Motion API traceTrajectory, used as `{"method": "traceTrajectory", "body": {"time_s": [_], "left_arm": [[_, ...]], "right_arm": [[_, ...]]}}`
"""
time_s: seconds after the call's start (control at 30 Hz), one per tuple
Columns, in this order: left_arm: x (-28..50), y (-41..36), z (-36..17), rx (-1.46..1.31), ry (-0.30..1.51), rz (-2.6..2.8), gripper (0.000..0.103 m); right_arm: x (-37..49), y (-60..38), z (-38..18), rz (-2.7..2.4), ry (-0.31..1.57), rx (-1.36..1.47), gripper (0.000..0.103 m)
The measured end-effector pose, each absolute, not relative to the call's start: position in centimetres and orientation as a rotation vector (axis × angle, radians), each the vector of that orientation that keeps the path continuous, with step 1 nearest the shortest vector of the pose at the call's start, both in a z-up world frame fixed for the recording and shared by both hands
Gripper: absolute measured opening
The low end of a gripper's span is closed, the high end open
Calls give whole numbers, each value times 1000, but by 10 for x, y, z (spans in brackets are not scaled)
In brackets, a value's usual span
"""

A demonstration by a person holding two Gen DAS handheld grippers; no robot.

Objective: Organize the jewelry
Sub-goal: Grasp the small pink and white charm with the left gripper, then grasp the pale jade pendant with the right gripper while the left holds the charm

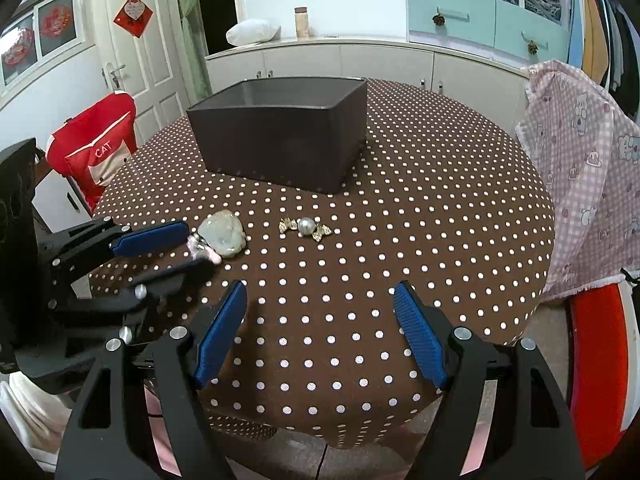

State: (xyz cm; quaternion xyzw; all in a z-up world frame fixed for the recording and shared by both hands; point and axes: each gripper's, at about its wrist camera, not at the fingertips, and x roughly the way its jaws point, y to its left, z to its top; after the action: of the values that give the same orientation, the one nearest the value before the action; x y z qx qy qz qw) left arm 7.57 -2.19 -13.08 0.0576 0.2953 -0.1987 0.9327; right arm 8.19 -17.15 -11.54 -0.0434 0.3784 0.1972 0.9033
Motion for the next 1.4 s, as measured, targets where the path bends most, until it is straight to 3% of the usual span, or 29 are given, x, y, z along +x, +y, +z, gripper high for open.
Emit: {"method": "traceTrajectory", "body": {"time_s": [0.8, 1.17, 1.2, 1.23, 1.3, 1.4], "left_arm": [[66, 11, -131, 20, 561, -352, 30], [67, 30, -131, -21, 547, -317, 30], [68, 31, -130, -23, 544, -314, 30], [68, 31, -130, -26, 542, -313, 30], [70, 31, -129, -28, 539, -314, 30], [72, 33, -126, -33, 525, -312, 30]], "right_arm": [[80, -132, -110, 499, 734, -178, 72], [101, -101, -117, 532, 728, -253, 57], [102, -100, -117, 543, 728, -252, 50], [104, -100, -117, 564, 733, -236, 37], [104, -98, -116, 565, 727, -242, 28], [102, -96, -116, 563, 718, -253, 27]]}}
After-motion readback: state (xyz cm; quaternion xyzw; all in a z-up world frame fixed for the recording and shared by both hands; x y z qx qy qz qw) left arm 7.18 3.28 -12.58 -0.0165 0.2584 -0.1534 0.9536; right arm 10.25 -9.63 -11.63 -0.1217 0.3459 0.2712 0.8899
